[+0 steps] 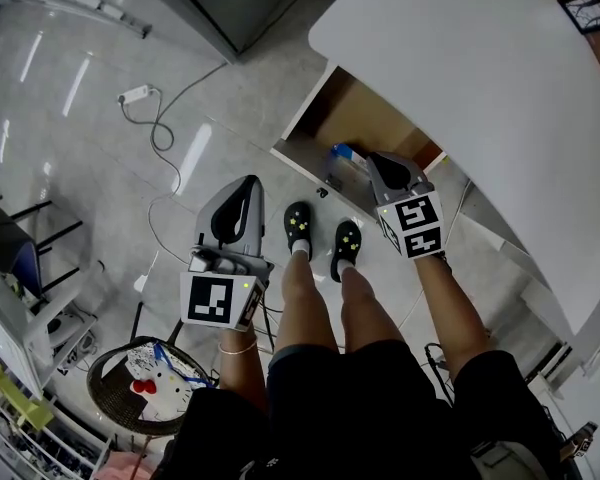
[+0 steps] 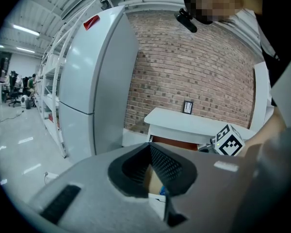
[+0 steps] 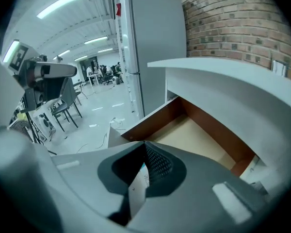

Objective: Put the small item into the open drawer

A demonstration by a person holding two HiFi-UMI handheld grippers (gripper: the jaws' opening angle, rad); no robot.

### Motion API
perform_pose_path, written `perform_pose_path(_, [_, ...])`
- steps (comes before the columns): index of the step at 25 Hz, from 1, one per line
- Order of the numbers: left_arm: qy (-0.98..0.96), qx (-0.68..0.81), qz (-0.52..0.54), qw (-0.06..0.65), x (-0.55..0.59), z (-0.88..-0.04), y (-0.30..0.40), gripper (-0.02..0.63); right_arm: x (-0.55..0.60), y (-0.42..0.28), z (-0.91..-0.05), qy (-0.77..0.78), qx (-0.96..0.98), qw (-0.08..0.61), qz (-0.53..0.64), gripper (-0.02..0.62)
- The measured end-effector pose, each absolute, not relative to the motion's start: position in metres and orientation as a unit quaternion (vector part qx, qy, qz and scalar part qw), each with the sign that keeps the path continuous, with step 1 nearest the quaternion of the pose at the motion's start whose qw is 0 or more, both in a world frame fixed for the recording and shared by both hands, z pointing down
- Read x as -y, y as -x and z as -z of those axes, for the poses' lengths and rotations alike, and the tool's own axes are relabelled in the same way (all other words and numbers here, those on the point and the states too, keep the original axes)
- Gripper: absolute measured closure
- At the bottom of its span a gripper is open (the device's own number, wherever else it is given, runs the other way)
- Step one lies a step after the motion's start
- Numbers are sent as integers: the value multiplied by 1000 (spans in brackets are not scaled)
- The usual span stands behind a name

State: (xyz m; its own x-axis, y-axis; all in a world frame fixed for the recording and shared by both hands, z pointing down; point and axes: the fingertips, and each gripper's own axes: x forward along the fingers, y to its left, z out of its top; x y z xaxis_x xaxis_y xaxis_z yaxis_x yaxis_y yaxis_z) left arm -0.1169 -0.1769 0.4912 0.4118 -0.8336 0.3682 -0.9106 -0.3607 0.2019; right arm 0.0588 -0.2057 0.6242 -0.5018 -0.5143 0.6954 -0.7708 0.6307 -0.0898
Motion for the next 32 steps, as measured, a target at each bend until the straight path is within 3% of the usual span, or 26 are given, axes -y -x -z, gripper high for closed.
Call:
perform_pose_path(16, [-825, 525, -104, 183, 160, -464, 105, 609, 194, -79, -550, -448, 835, 210, -239, 583])
perform_pose_path(32, [-837, 510, -94, 172, 147, -416, 86, 609, 183, -97, -471, -476, 835, 143, -235, 583])
